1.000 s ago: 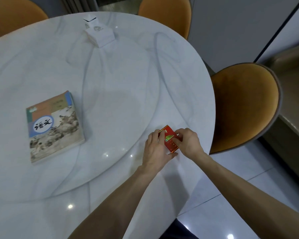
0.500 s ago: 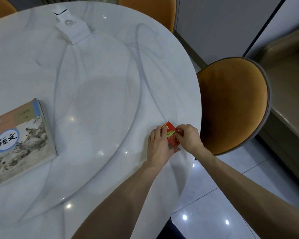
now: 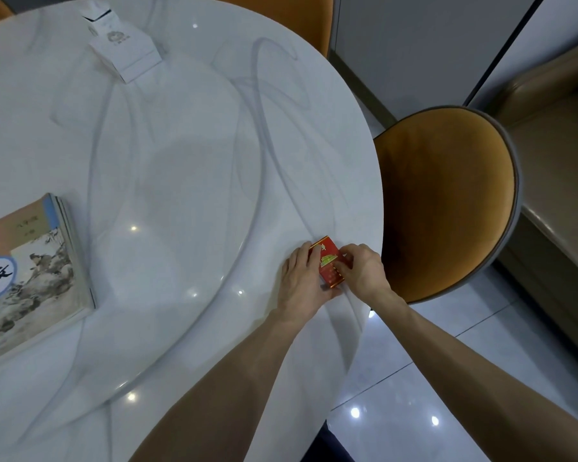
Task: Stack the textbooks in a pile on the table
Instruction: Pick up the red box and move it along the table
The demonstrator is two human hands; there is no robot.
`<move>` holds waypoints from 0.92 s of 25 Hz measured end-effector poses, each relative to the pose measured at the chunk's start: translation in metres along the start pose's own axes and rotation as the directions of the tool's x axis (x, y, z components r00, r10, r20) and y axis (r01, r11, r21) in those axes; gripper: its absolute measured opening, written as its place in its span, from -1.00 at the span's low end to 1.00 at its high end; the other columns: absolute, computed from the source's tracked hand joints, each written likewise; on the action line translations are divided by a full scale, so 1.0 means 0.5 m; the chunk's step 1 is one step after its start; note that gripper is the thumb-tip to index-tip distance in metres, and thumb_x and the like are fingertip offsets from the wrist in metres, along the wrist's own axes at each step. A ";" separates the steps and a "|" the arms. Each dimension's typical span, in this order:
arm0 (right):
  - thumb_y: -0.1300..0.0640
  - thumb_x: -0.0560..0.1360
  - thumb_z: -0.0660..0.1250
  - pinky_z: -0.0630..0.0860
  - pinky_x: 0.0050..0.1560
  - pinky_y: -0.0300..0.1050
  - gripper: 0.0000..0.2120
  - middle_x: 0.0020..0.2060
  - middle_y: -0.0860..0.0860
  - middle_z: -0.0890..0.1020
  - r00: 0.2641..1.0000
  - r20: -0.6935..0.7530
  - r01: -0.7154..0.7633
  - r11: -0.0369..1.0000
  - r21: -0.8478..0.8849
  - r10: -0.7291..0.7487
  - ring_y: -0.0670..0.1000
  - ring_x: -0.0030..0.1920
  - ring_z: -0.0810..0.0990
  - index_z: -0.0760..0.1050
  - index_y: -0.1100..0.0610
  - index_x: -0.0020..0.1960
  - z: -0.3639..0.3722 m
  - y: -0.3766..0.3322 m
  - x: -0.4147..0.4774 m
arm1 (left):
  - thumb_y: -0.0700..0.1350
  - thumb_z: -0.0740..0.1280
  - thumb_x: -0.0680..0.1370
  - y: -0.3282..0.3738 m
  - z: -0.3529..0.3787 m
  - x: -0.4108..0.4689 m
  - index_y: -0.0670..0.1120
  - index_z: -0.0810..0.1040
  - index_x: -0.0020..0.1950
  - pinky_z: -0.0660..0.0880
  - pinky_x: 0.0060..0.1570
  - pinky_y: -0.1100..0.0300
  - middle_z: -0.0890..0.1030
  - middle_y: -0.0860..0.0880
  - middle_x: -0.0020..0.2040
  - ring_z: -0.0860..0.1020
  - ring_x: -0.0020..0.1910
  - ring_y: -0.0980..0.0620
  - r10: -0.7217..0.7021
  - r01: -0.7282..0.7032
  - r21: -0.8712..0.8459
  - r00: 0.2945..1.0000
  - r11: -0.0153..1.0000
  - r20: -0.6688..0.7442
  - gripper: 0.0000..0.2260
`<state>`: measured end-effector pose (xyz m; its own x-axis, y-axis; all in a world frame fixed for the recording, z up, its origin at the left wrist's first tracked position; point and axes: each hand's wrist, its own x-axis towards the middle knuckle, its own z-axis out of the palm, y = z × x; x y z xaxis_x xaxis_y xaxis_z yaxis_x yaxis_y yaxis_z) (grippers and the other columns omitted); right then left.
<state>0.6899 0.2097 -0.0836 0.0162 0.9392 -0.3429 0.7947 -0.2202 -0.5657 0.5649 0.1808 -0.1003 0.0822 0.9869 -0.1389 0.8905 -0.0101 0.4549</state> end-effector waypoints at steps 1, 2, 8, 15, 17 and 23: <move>0.14 0.54 0.29 0.52 0.12 -0.08 -0.68 0.15 0.17 0.57 1.000 0.002 0.000 1.000 0.003 0.000 0.13 0.11 0.59 0.48 0.21 0.27 -0.001 0.000 -0.001 | 0.20 0.46 0.33 -0.001 0.001 0.000 -0.10 0.25 0.47 0.24 0.43 0.09 0.35 -0.07 0.44 0.30 0.44 -0.06 0.004 -0.004 -0.004 1.000 1.000 0.000 -0.18; 0.14 0.55 0.29 0.52 0.12 -0.09 -0.68 0.16 0.17 0.57 1.000 0.005 -0.003 1.000 0.006 0.003 0.13 0.11 0.59 0.47 0.21 0.27 -0.001 0.000 -0.001 | 0.20 0.46 0.33 -0.001 0.001 0.000 -0.11 0.25 0.47 0.24 0.43 0.08 0.35 -0.08 0.44 0.30 0.44 -0.06 0.008 -0.008 -0.009 1.000 1.000 -0.002 -0.18; 0.14 0.54 0.29 0.52 0.10 -0.08 -0.68 0.15 0.19 0.56 1.000 0.020 -0.015 1.000 -0.002 0.015 0.14 0.10 0.58 0.47 0.21 0.27 -0.003 0.000 0.001 | 0.18 0.46 0.34 -0.002 -0.005 0.004 -0.08 0.19 0.49 0.19 0.45 0.09 0.26 -0.07 0.49 0.22 0.48 -0.05 0.020 -0.021 0.012 0.999 1.000 0.046 -0.16; 0.06 0.57 0.22 0.54 0.11 -0.02 -0.63 0.20 0.18 0.53 0.999 -0.007 -0.039 0.995 -0.091 0.039 0.16 0.15 0.56 0.42 0.21 0.31 -0.018 -0.027 -0.018 | 0.16 0.34 0.48 -0.025 -0.053 -0.017 -0.05 0.27 0.46 0.20 0.44 0.04 0.25 -0.10 0.49 0.19 0.49 -0.09 -0.019 0.020 -0.007 0.999 1.000 0.050 -0.38; 0.07 0.58 0.18 0.56 0.08 0.04 -0.68 0.13 0.19 0.55 0.999 -0.024 0.021 0.982 -0.186 -0.026 0.17 0.10 0.55 0.45 0.22 0.24 -0.017 -0.044 -0.031 | 0.05 0.22 0.58 -0.051 -0.078 -0.031 -0.09 0.40 0.37 0.30 0.35 0.09 0.41 -0.08 0.39 0.34 0.38 -0.06 -0.023 0.022 0.053 1.000 0.998 0.017 -0.59; 0.14 0.55 0.15 0.46 -0.07 -0.04 -0.74 0.08 0.17 0.58 0.973 0.011 0.220 0.906 -0.361 -0.232 0.21 0.08 0.54 0.53 0.23 0.11 0.034 -0.151 -0.090 | -0.12 0.12 0.60 -0.131 -0.178 -0.089 -0.11 0.57 0.07 0.39 0.09 0.11 0.60 -0.06 0.09 0.51 0.10 -0.06 -0.046 0.054 0.160 0.997 0.986 -0.058 -0.76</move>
<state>0.6186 0.1799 -0.0382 -0.1749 0.9618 -0.2108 0.9428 0.1019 -0.3174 0.4630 0.1521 -0.0459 0.0155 0.9940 -0.1085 0.9536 0.0179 0.3005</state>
